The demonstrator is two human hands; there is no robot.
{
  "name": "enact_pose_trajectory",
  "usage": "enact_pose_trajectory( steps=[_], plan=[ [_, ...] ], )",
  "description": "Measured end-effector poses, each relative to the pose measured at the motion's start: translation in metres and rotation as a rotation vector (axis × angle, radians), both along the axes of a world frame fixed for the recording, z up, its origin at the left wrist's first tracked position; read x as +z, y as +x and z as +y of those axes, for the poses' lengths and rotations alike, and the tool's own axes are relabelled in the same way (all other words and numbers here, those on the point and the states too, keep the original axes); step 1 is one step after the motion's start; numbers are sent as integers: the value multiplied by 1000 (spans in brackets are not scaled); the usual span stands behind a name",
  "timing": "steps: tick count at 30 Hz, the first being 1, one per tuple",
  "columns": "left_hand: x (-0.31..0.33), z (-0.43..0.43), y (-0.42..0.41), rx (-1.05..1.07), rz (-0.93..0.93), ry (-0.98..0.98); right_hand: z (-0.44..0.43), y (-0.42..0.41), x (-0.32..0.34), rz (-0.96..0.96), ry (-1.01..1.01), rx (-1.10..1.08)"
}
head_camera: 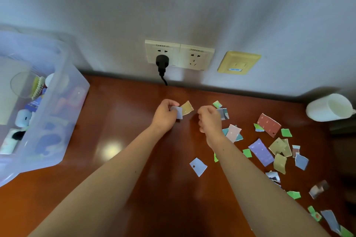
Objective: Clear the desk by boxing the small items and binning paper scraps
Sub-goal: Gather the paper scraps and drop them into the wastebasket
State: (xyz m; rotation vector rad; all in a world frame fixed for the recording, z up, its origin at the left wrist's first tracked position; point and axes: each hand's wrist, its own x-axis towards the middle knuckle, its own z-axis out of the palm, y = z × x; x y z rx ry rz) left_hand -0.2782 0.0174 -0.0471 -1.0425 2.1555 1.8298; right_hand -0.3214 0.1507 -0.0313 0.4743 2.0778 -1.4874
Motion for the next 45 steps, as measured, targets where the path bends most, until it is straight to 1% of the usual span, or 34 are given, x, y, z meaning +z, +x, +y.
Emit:
enact_pose_trajectory(
  steps=[2,6,9,13,20,22,24,26,30,35,39,45],
  plan=[
    [2,9,-12,17,-35,8,8,-9,-3,58,85,8],
    [10,20,-25,-153,-181,-279,30,-22,-5,172,307,64],
    [5,27,-31,-228,-200,-418,40,-23,-6,204,420,84],
    [1,35,-34,-245,-206,-567,44,-22,-8,226,533,94],
    [5,32,-41,-275,-279,-599,51,-22,-9,182,585,151],
    [1,33,-38,-273,-270,-579,53,-23,-10,212,602,187],
    [0,35,-36,-228,-251,-553,54,-23,-9,252,630,225],
    [1,36,-35,-210,-243,-570,55,-23,-6,260,596,221],
    [2,38,-37,-217,-264,-583,55,-23,-2,260,351,114],
    [-1,41,-32,-228,-216,-660,49,-27,0,60,89,-59],
    [-2,38,-31,-253,-213,-721,45,-28,1,-9,23,-58],
    [-3,41,-33,-240,-211,-675,41,-28,3,-29,12,-50]
  ],
)
